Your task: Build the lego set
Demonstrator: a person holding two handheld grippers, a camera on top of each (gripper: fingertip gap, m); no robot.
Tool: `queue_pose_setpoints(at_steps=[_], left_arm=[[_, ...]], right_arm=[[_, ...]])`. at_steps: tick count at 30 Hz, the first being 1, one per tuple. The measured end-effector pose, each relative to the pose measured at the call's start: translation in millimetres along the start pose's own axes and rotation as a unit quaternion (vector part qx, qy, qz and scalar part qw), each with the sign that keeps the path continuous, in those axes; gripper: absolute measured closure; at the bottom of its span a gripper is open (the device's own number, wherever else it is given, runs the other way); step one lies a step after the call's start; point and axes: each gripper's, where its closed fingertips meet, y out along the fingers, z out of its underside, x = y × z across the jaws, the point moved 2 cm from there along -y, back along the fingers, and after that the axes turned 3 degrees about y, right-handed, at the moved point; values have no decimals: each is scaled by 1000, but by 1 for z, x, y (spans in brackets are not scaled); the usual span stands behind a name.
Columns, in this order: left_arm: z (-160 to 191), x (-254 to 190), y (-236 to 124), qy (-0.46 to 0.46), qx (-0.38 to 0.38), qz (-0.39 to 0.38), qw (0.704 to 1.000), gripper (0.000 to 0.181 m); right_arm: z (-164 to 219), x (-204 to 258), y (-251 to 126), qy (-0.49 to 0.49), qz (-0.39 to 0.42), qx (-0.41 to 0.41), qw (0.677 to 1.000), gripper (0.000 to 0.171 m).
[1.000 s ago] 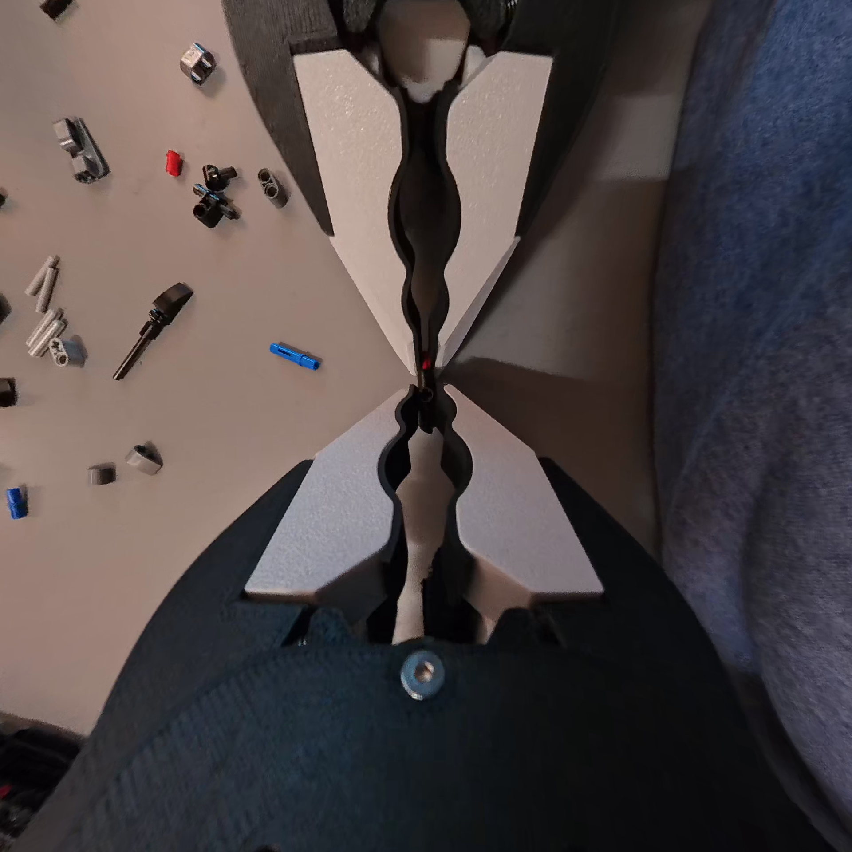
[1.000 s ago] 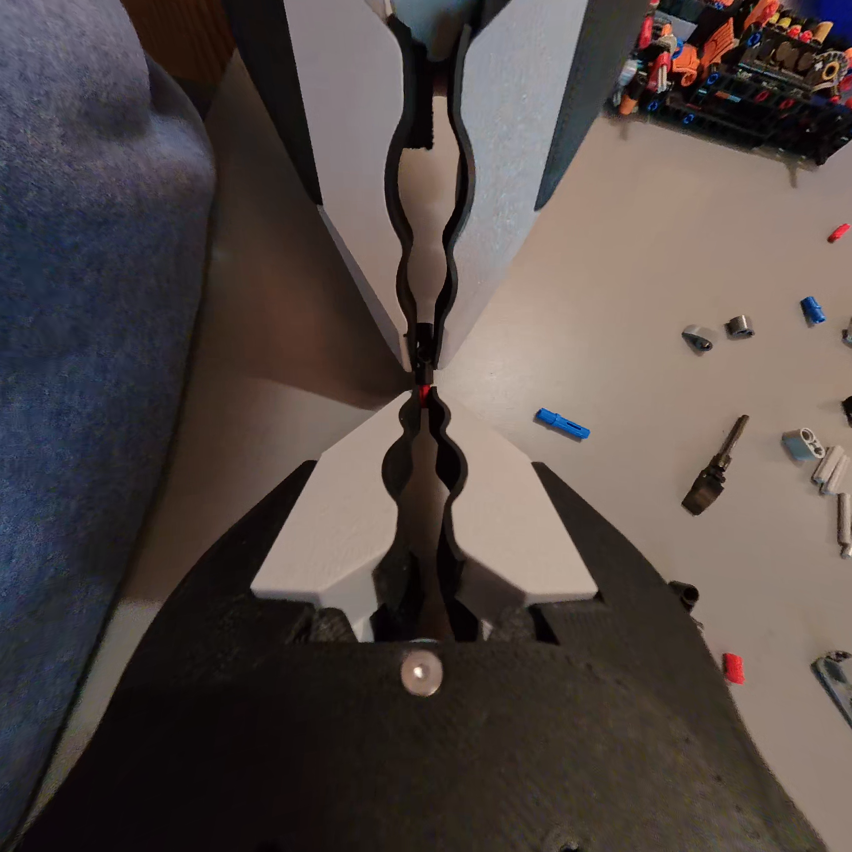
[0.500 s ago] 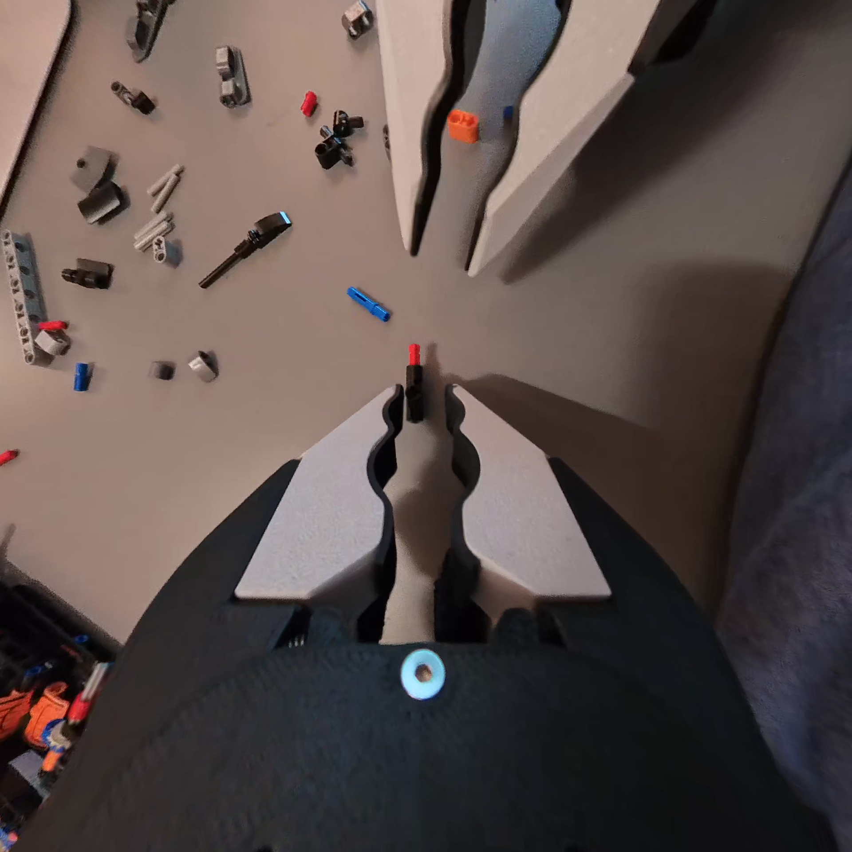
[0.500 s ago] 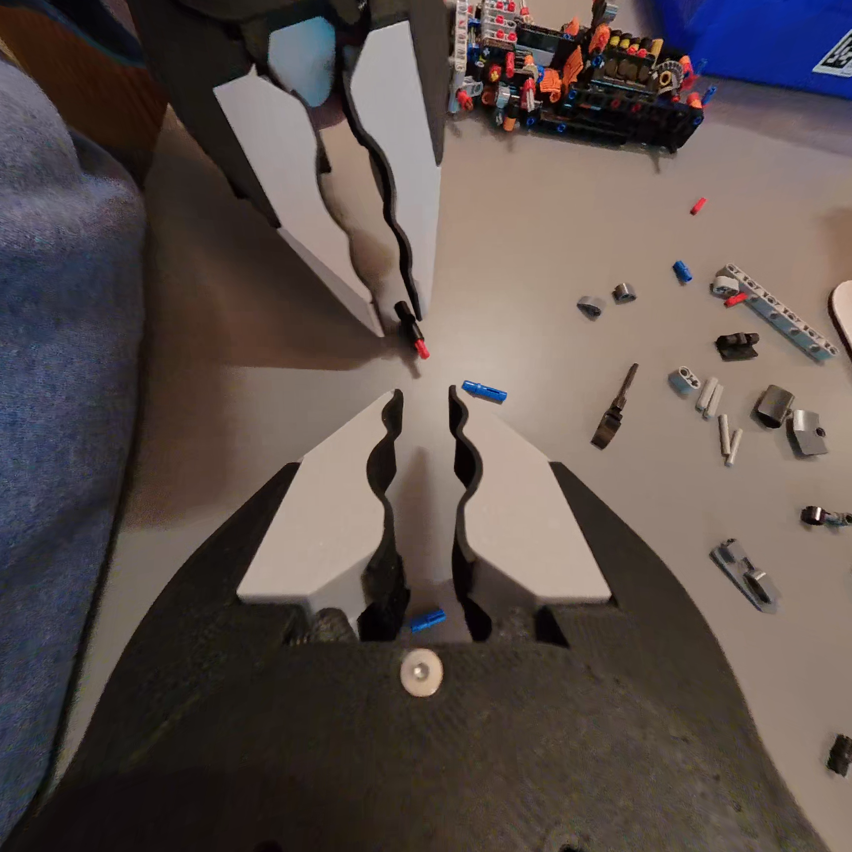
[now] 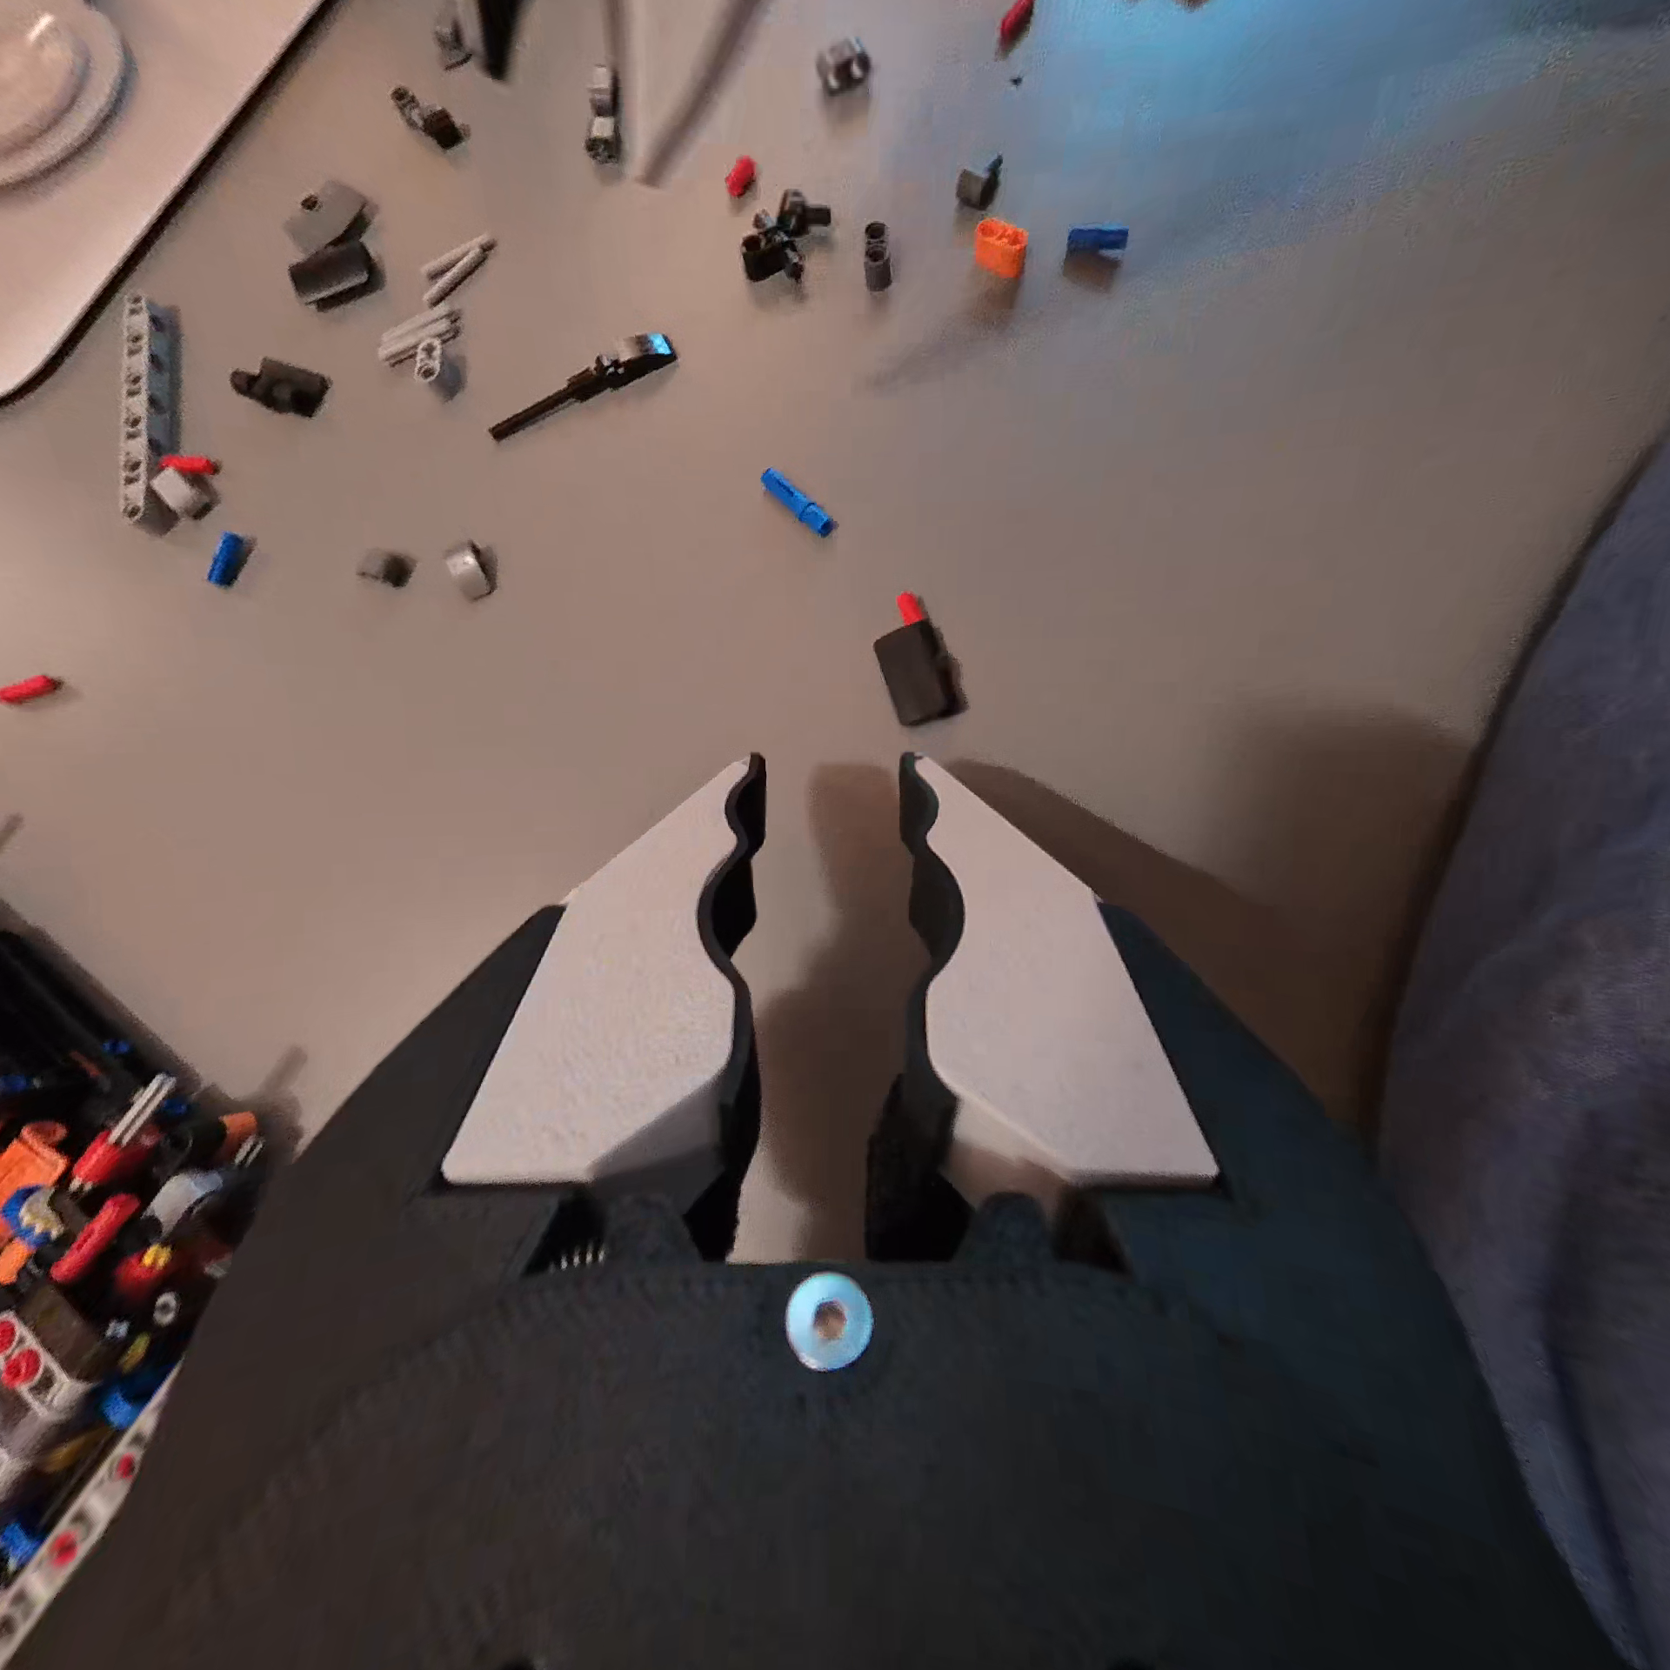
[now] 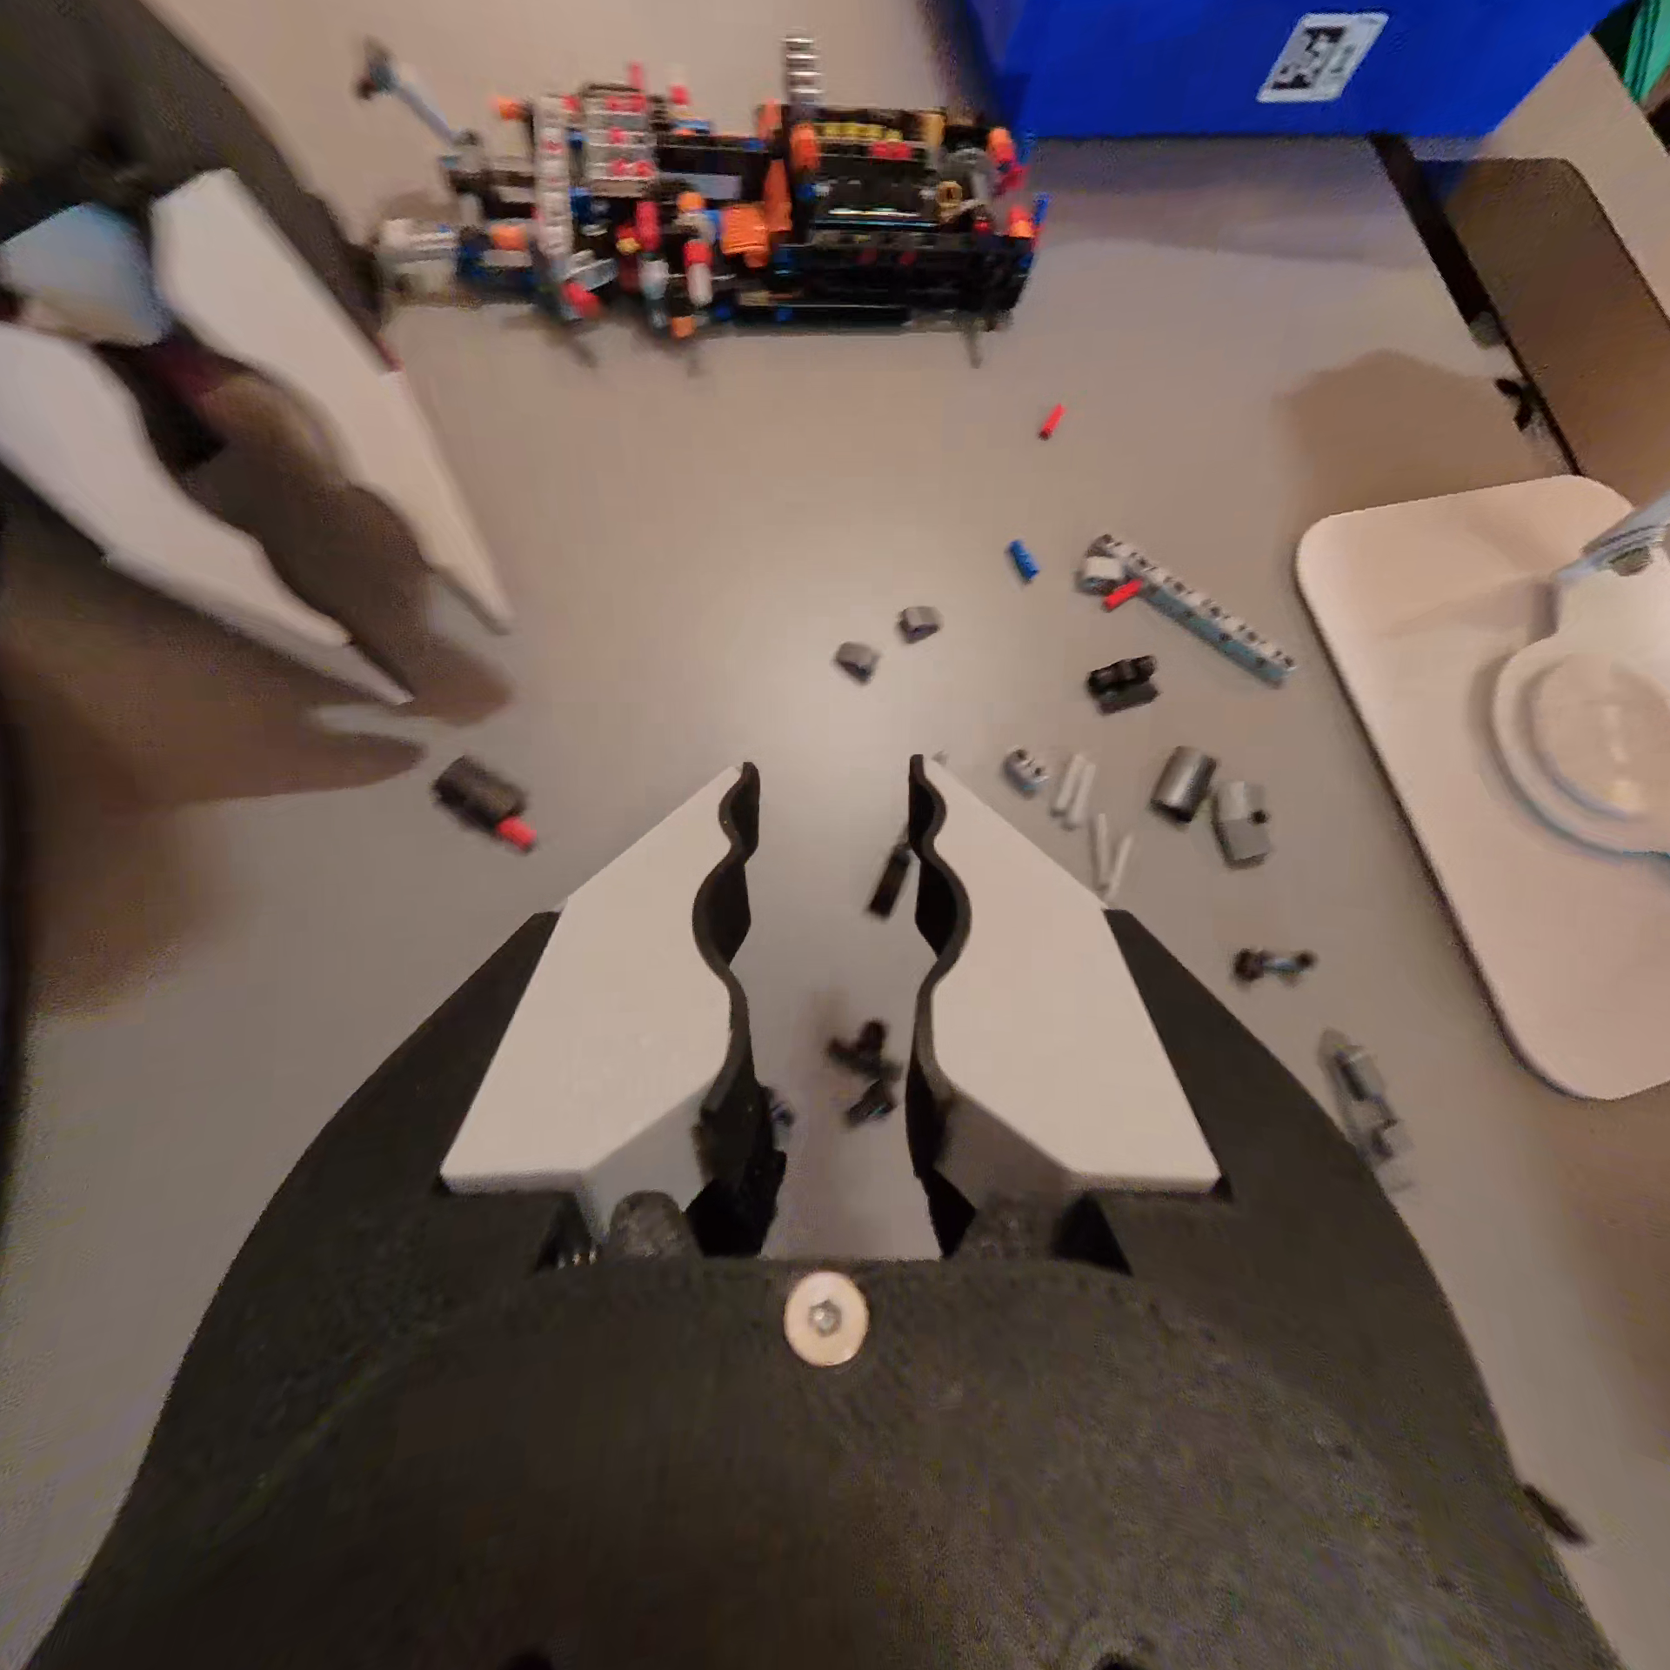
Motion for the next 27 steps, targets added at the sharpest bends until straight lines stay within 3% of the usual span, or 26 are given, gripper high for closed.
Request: queue_pose_setpoints(at_steps=[8,13,19,24,27], left_arm=[[14,5,-8,-45,-34,-8,998,158],[14,7,-12,-57,-59,-10,997,159],[15,16,-18,-85,-87,-1,993,161],[11,18,-24,-90,-99,1,991,162],[13,20,-24,-95,-99,-1,991,162]], right_arm=[[-64,-59,98,-6,-30,25,999,143],[-67,-76,161,16,-26,82,996,148],[-62,-82,186,44,-16,116,992,154],[-64,-84,190,60,-19,111,992,170],[-63,-84,189,52,-22,110,992,171]])
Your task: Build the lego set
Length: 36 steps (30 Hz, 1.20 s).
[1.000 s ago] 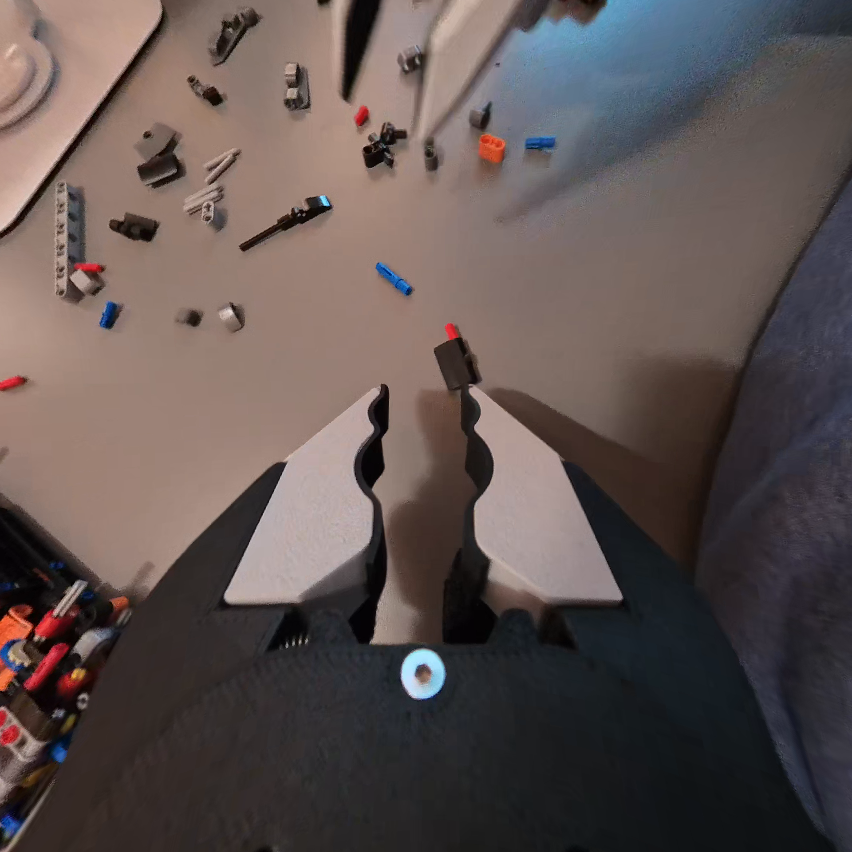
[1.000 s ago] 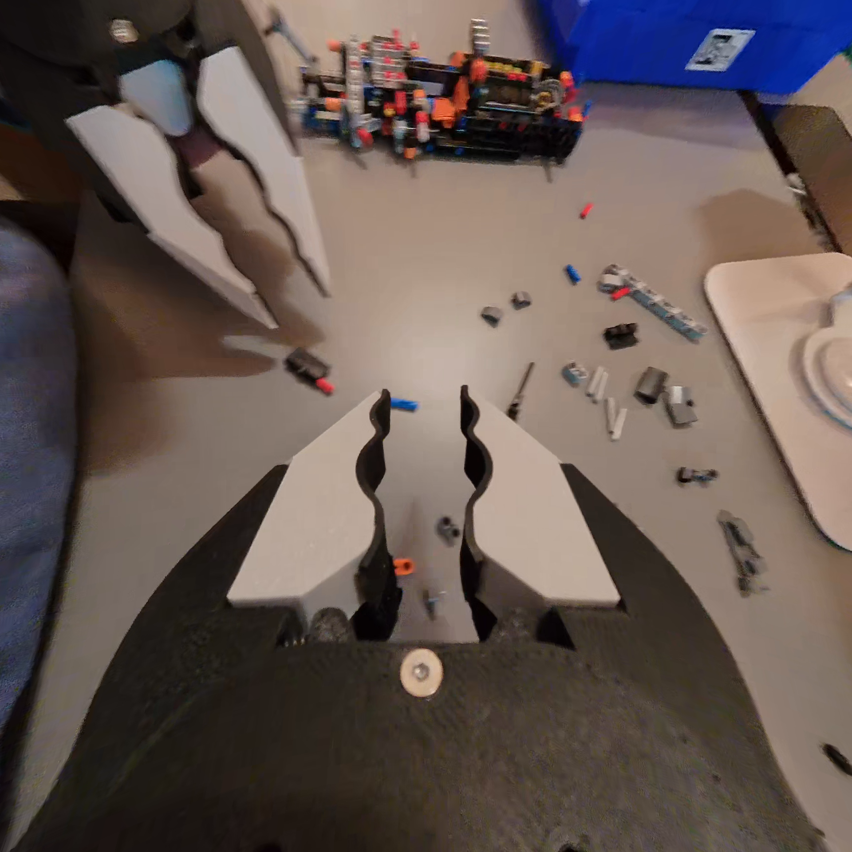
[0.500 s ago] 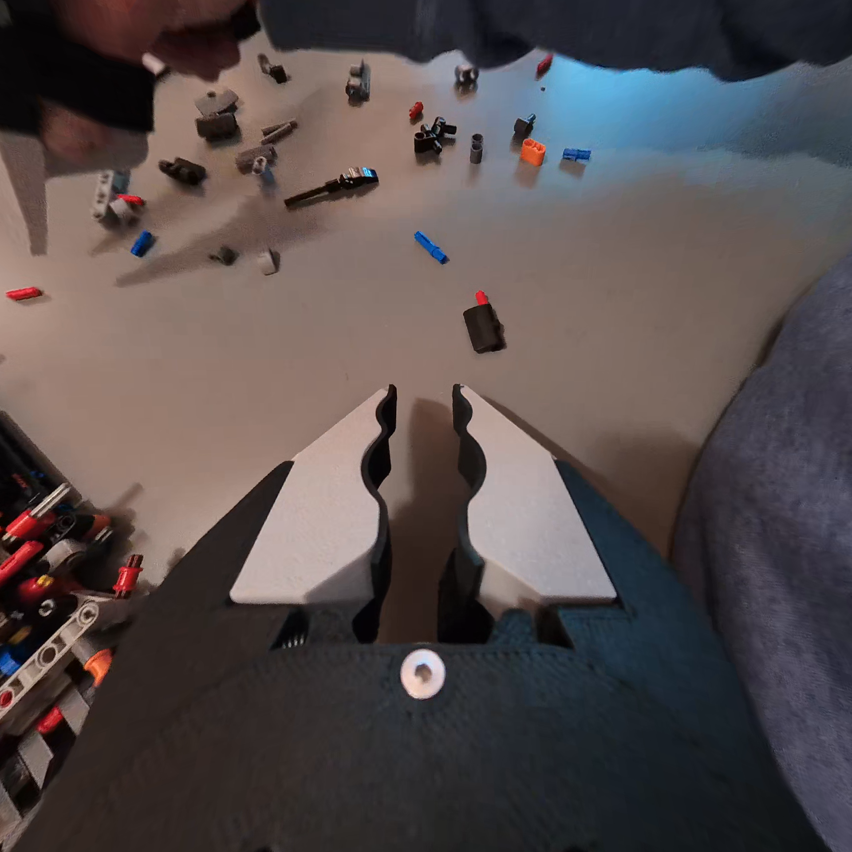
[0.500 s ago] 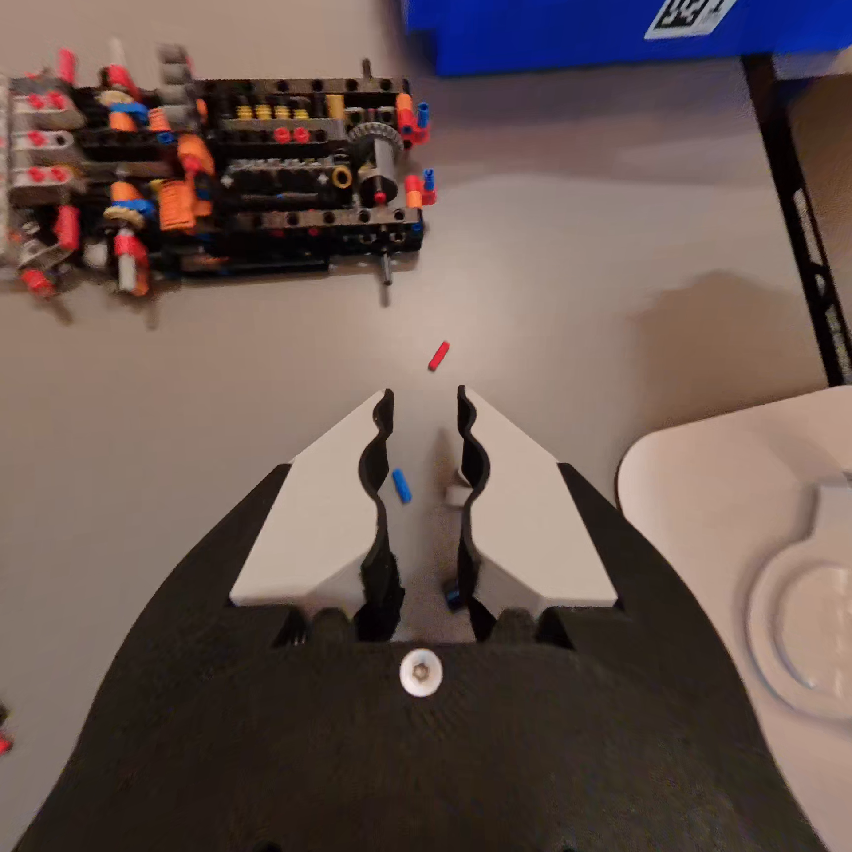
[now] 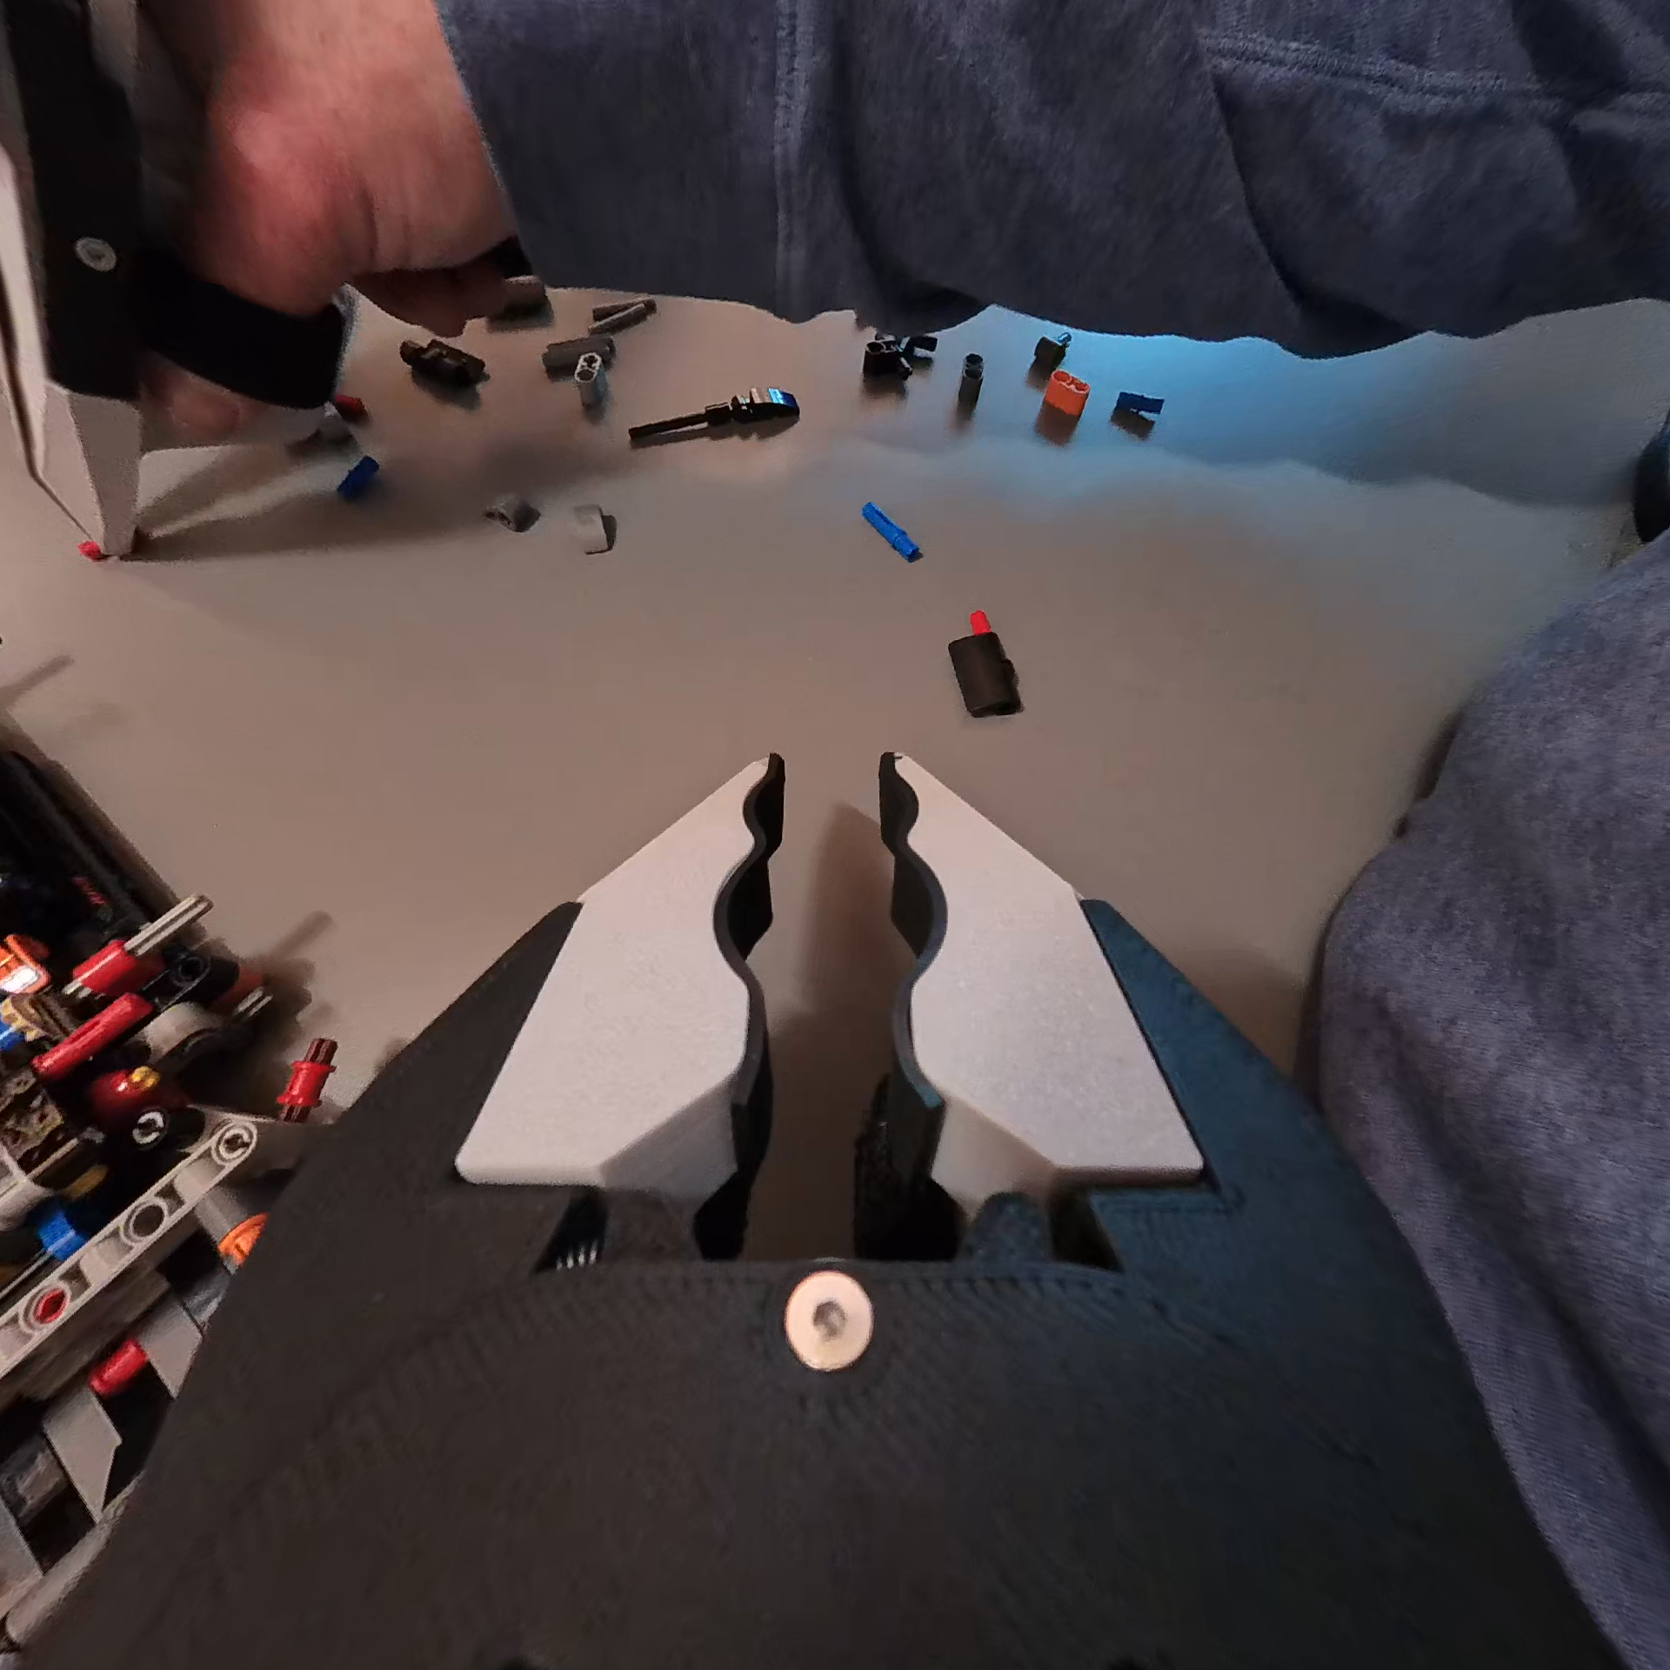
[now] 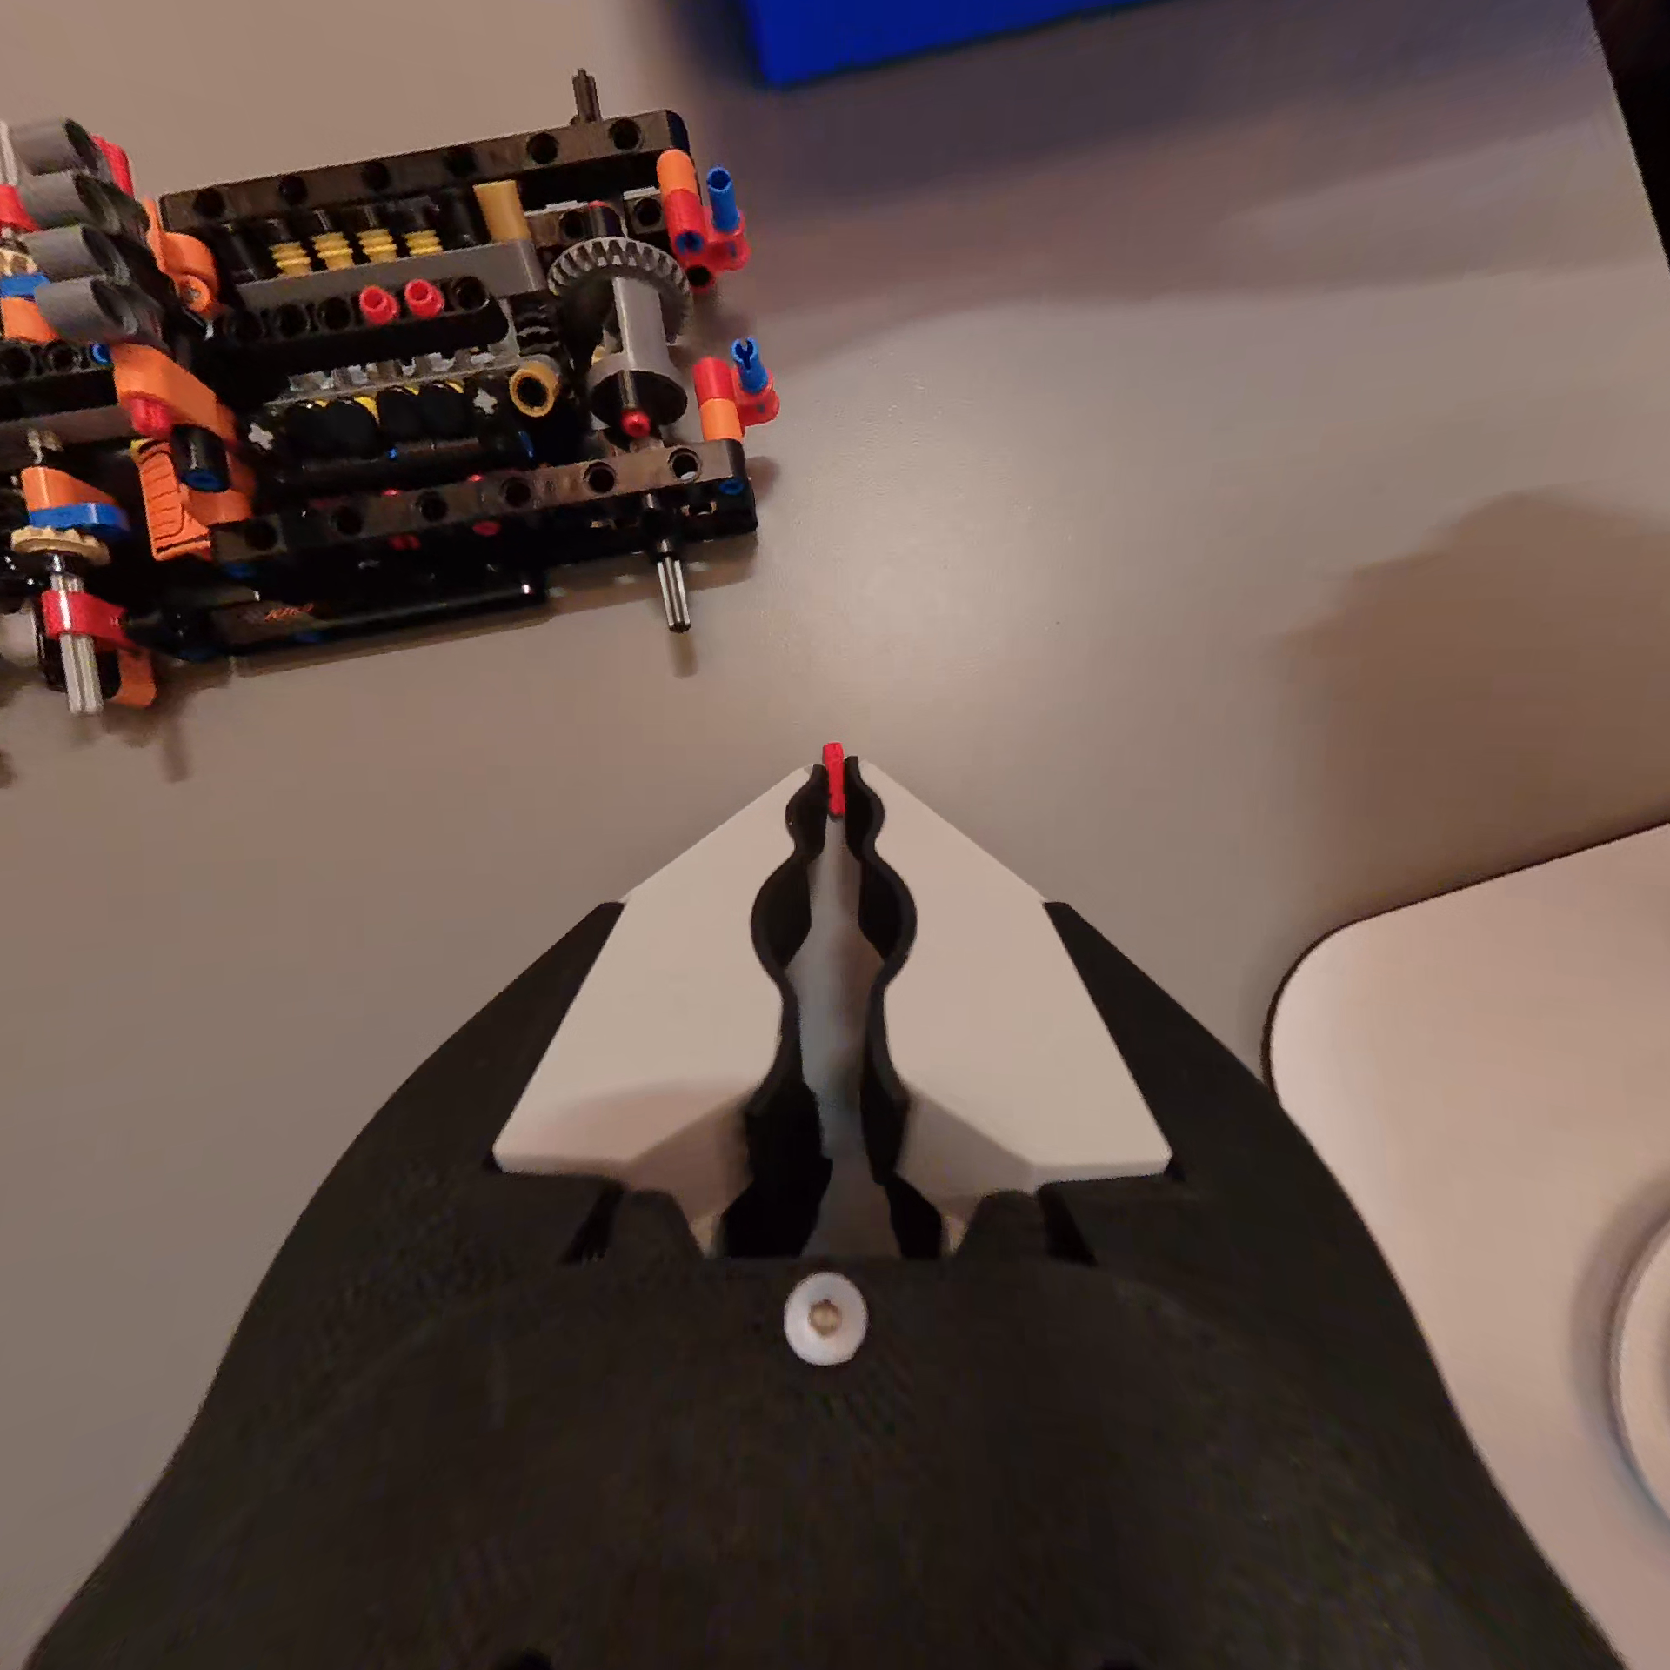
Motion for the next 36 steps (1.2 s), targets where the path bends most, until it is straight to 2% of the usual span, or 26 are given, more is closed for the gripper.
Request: queue_pose_setpoints(at_steps=[4,11,18,22,26,32,36], left_arm=[[-3,3,-2,2,-5,-9,1000,162],[-19,15,-8,13,-21,-53,998,159],[-56,15,-16,-11,-79,-28,996,158],[-82,8,-16,44,-103,-30,993,155],[-102,-3,-14,144,-113,-49,982,156],[-116,-25,-17,244,-125,-42,961,155],[-120,-34,-18,286,-126,-39,949,155]], right_arm=[[3,17,-21,-18,-20,-25,999,171],[21,72,-112,-43,-63,-115,990,171],[55,129,-179,-83,-51,-192,977,171],[65,150,-200,-27,-98,-238,966,170],[70,156,-213,74,-199,-286,934,170],[79,166,-218,131,-312,-285,897,170],[81,169,-217,143,-347,-280,883,171]])
